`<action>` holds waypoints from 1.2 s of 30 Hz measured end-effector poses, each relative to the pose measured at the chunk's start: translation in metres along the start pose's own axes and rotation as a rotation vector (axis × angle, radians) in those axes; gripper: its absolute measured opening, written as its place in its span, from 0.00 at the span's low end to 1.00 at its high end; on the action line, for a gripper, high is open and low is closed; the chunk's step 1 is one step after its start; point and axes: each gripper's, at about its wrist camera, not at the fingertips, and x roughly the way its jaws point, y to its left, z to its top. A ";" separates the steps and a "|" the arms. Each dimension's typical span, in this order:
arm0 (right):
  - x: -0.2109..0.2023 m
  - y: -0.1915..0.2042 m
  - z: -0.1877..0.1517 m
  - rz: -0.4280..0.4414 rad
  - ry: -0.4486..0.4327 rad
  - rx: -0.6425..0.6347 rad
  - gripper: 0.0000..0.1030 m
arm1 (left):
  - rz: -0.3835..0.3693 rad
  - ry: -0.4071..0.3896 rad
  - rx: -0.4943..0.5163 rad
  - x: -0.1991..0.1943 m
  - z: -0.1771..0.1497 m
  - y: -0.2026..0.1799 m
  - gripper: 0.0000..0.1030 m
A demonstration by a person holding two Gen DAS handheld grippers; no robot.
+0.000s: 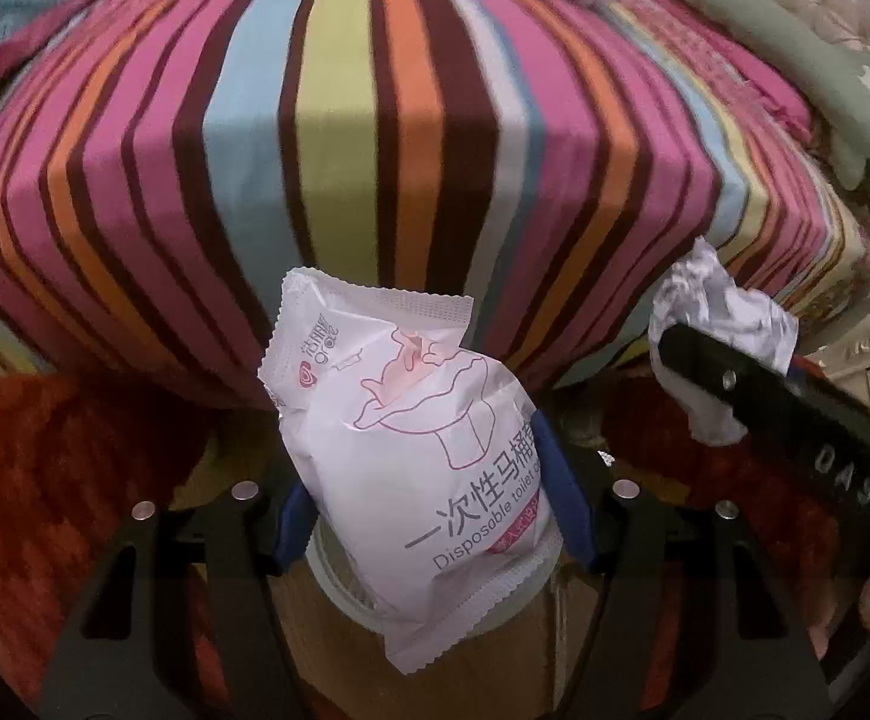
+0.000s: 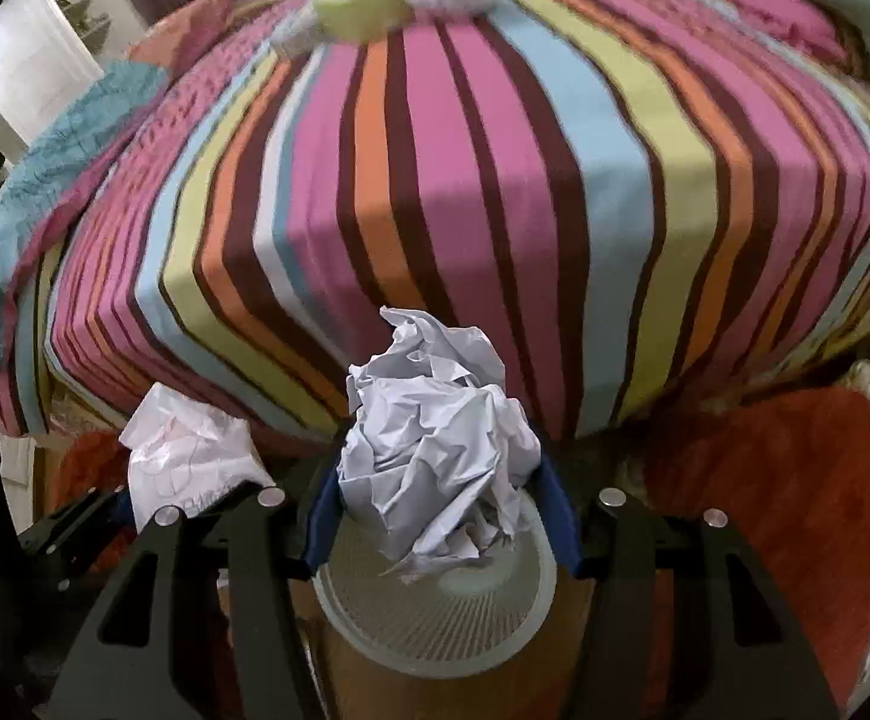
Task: Collect trash
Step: 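Carry the bag and paper ball over the wastebasket and open both tools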
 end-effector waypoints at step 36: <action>0.140 -0.019 -0.050 0.069 0.578 0.288 0.53 | 0.021 0.509 -0.140 0.124 -0.044 0.020 0.62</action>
